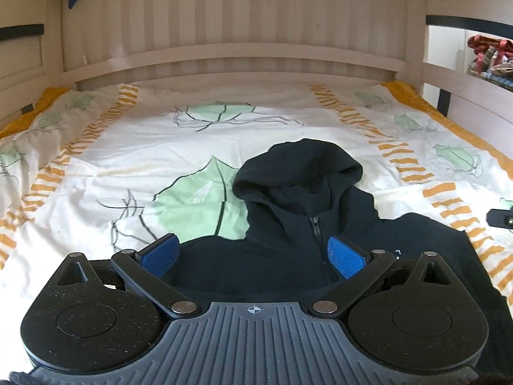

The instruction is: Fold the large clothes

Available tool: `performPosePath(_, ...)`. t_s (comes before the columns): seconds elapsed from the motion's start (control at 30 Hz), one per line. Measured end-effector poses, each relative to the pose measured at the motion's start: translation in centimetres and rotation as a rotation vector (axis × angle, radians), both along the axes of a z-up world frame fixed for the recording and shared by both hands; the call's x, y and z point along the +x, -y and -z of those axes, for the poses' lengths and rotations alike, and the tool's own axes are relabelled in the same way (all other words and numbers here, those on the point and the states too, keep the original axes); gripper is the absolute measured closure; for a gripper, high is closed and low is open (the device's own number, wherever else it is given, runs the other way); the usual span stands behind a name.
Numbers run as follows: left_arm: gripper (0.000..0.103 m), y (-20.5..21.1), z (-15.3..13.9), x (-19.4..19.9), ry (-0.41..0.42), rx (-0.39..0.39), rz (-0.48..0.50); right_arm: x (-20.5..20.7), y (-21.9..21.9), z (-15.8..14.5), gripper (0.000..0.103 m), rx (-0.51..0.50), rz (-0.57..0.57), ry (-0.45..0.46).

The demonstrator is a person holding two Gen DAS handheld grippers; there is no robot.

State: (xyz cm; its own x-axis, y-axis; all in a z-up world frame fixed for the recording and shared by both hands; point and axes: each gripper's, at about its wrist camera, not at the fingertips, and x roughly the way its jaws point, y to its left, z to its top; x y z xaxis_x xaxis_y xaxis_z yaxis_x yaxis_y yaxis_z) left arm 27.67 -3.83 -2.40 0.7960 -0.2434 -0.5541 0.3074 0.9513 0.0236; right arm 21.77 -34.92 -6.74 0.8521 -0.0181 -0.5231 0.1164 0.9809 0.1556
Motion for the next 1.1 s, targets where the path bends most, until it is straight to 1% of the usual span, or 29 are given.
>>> performPosePath(0.1, 0.004, 0.7, 0.1, 1.1, -0.014, 0.009, 0.014, 1.3, -0.7, 0.1, 0.001, -0.009, -0.019, -0.007)
performPosePath(0.13, 0.008, 0.8, 0.2, 1.5, -0.017, 0.014, 0.019, 1.8, -0.9, 0.2, 0.001, -0.010, -0.026, -0.012)
performPosePath(0.43, 0.009, 2.3, 2.2, 4.8, -0.041, 0.062, 0.035, 4.9, -2.2, 1.7, 0.001, -0.021, -0.077, -0.057)
performPosePath(0.6, 0.009, 3.1, 3.5, 7.4, -0.038, 0.106, 0.043, 7.3, -2.5, 2.3, 0.001, -0.029, -0.100, -0.075)
performPosePath(0.87, 0.009, 3.4, 4.5, 13.3, -0.028, 0.162, 0.006, 12.8, -3.4, 3.0, 0.001, -0.028, -0.134, -0.088)
performPosePath(0.97, 0.009, 3.7, 4.9, 15.4, -0.038, 0.177, -0.004, 15.1, -3.6, 3.2, 0.001, -0.024, -0.140, -0.086)
performPosePath(1.03, 0.009, 4.0, 5.6, 16.7, -0.057, 0.202, -0.002, 16.7, -3.6, 3.5, 0.001, -0.025, -0.138, -0.082)
performPosePath(1.1, 0.009, 4.3, 6.4, 17.8, -0.071, 0.245, -0.001, 18.2, -3.6, 3.9, 0.001, -0.033, -0.130, -0.083)
